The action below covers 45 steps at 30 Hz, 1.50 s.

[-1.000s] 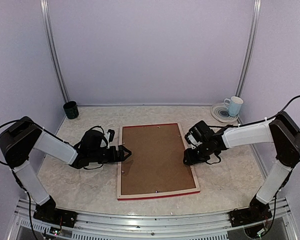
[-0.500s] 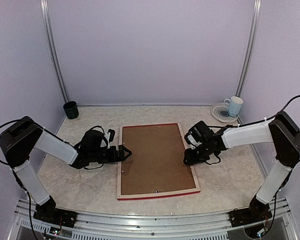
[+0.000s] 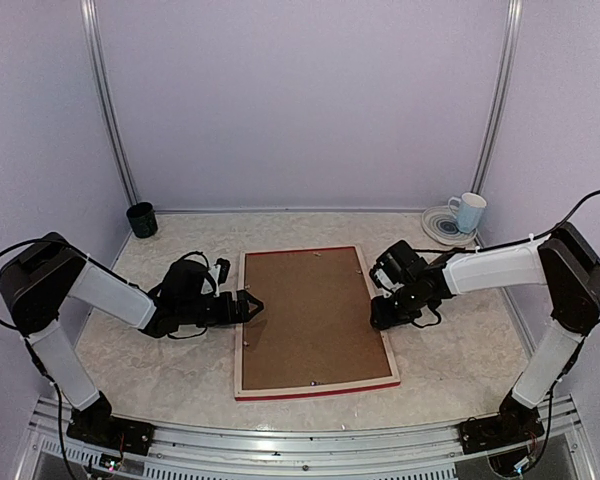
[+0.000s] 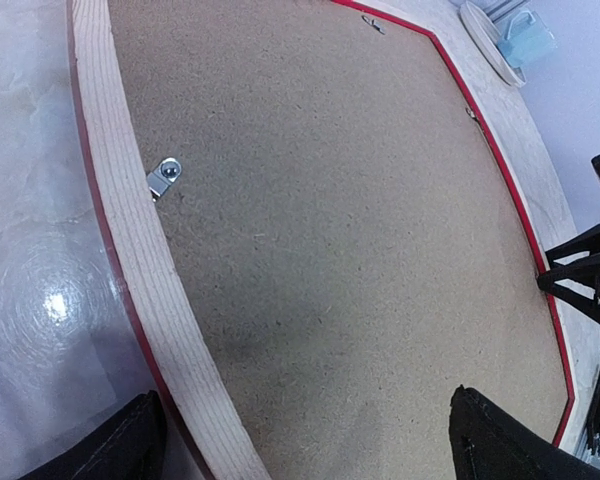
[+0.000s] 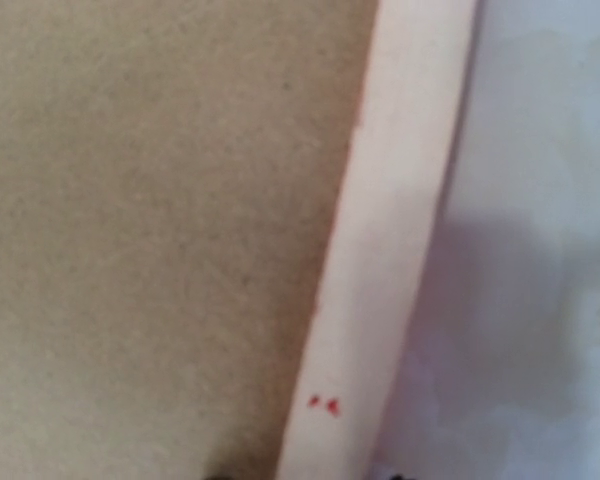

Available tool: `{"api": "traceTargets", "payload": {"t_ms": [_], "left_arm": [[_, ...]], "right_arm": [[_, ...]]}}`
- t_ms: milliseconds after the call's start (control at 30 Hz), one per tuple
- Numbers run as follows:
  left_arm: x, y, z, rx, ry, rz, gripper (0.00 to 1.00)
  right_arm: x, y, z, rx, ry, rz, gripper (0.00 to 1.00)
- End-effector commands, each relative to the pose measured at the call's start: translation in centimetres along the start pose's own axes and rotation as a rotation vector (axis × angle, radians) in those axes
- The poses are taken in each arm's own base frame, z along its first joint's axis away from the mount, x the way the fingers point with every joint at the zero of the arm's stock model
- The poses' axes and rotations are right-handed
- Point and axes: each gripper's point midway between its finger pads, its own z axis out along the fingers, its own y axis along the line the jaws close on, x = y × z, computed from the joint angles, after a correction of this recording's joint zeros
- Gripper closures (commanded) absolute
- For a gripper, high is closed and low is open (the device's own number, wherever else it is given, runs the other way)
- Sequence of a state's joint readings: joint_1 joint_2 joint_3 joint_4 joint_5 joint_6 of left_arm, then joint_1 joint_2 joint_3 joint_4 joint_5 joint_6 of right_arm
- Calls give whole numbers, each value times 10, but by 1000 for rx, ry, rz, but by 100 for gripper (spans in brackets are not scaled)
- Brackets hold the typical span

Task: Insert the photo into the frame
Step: Press the fastener onto the backboard.

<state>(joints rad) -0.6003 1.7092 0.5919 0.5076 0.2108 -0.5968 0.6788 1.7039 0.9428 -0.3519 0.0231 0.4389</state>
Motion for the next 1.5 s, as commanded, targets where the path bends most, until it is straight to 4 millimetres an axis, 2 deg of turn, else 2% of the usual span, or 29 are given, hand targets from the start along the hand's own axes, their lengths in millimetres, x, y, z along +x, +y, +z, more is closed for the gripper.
{"api": "traceTargets", "payload": {"t_ms": [0,367,833,1100,1467], "left_arm": [[34,22,3,-61,125,-52,3],[41,31,6,-91,145,-66,11],[48,46,9,-155,172,-78,26],[49,50,9,-169,176,-82,29],[50,52,10,-173,178,-85,30]], "right_arm": [[1,-1,-1,32,17,-38,62],[7,-2,4,64,54,-96,62],[16,-2,2,90,97,-164,64],[24,-3,4,85,124,-180,67],[16,-7,2,134,91,-170,76]]}}
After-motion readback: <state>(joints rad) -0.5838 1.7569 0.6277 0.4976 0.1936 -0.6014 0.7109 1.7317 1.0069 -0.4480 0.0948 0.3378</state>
